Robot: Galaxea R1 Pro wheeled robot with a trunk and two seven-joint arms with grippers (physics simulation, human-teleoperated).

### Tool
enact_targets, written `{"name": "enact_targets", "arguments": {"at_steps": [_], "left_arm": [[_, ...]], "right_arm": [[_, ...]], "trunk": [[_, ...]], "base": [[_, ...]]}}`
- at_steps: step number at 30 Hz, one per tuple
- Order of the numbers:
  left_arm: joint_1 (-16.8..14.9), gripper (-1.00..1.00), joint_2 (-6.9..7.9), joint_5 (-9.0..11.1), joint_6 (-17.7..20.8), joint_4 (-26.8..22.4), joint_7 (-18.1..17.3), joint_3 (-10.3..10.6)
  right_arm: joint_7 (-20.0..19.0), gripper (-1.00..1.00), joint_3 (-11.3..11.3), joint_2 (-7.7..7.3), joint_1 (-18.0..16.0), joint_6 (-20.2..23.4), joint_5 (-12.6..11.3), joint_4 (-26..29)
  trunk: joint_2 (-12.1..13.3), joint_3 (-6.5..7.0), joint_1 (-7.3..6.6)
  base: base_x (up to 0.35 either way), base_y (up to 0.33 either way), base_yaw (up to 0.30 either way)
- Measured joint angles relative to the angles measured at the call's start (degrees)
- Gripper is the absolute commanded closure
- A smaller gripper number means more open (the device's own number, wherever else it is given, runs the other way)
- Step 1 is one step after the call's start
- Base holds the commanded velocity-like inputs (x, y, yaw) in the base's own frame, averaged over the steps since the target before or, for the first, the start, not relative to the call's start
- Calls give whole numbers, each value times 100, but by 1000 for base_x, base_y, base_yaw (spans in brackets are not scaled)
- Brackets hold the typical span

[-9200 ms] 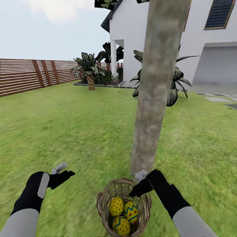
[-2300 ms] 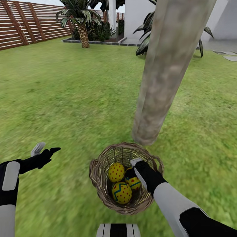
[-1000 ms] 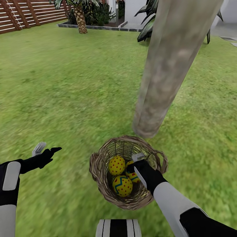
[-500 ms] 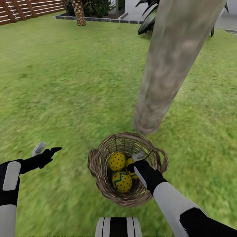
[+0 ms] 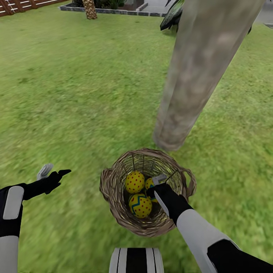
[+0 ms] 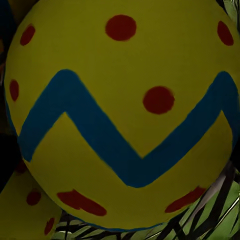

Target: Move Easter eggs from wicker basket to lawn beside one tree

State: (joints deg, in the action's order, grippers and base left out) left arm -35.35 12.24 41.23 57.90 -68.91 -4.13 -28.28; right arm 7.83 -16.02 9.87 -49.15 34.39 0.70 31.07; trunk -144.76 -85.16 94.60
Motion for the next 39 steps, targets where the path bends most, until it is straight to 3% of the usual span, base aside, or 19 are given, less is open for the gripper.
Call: {"name": "enact_targets", "arguments": {"at_steps": [7,8,20,28,32,39], "left_arm": [[-1,-100,0,1,0,-11,1,1],[-2,-100,0,3,0,-13,0,1],[-1,-100,1,5,1,-31,-4,-1],[2,-100,0,1,-17,-42,-8,16],[1,-100,2,-1,-17,-43,-8,185],[0,-100,8,5,-17,-43,-8,185]], "right_arm": [[-9,-100,3,0,-1,12,-11,127],[-14,100,2,0,0,10,-11,123],[-24,100,6,0,-1,23,-14,275],[-34,100,-2,0,0,12,-50,-12],[-28,100,3,0,5,3,-128,-37],[-30,100,4,0,5,5,-142,-30]], "trunk": [[-6,-89,9],[-6,-89,9],[-13,-200,21],[-2,-24,3],[5,64,-6],[14,220,-24]], "base": [[0,0,0],[0,0,0],[0,0,0],[0,0,0],[0,0,0],[0,0,0]]}}
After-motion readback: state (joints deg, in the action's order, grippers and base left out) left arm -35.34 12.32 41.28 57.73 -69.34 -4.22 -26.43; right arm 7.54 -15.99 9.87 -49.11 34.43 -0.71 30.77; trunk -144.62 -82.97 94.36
